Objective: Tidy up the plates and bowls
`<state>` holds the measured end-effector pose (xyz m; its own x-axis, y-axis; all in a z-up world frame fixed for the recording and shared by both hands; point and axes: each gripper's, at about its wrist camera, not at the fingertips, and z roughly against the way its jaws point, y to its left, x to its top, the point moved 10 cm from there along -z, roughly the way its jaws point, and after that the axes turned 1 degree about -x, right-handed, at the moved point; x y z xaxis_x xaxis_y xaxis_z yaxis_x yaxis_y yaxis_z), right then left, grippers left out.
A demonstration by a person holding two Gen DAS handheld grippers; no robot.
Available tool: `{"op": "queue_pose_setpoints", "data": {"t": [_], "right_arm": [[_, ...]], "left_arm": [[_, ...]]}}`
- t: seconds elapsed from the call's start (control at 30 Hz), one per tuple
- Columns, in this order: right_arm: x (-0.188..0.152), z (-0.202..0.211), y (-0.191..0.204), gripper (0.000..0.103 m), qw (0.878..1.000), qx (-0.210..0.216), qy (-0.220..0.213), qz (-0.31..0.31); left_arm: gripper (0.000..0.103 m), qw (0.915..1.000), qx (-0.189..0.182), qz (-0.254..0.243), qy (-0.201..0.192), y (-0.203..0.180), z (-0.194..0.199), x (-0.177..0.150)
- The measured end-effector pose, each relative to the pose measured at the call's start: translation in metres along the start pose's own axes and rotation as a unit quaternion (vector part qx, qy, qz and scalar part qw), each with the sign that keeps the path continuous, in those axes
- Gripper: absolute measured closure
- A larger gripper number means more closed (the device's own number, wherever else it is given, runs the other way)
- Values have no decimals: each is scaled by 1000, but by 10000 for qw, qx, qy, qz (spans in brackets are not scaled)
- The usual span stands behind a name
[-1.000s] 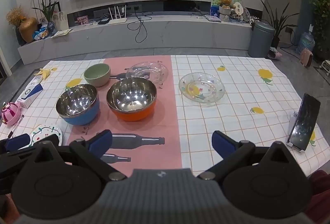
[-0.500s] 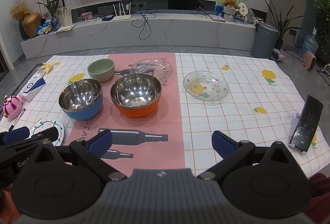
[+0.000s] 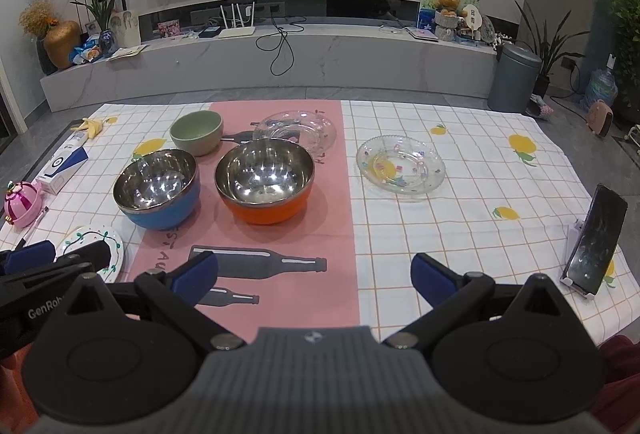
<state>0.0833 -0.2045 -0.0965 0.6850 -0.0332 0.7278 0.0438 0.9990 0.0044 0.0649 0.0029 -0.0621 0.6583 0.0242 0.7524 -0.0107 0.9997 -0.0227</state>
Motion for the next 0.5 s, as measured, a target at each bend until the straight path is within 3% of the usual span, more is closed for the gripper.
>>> {"op": "queue_pose_setpoints", "data": {"t": [0.5], "right_arm": [[-2, -1, -2, 2, 10000, 9, 20, -65]], "left_arm": [[32, 10000, 9, 8, -14, 0, 1, -1]]}}
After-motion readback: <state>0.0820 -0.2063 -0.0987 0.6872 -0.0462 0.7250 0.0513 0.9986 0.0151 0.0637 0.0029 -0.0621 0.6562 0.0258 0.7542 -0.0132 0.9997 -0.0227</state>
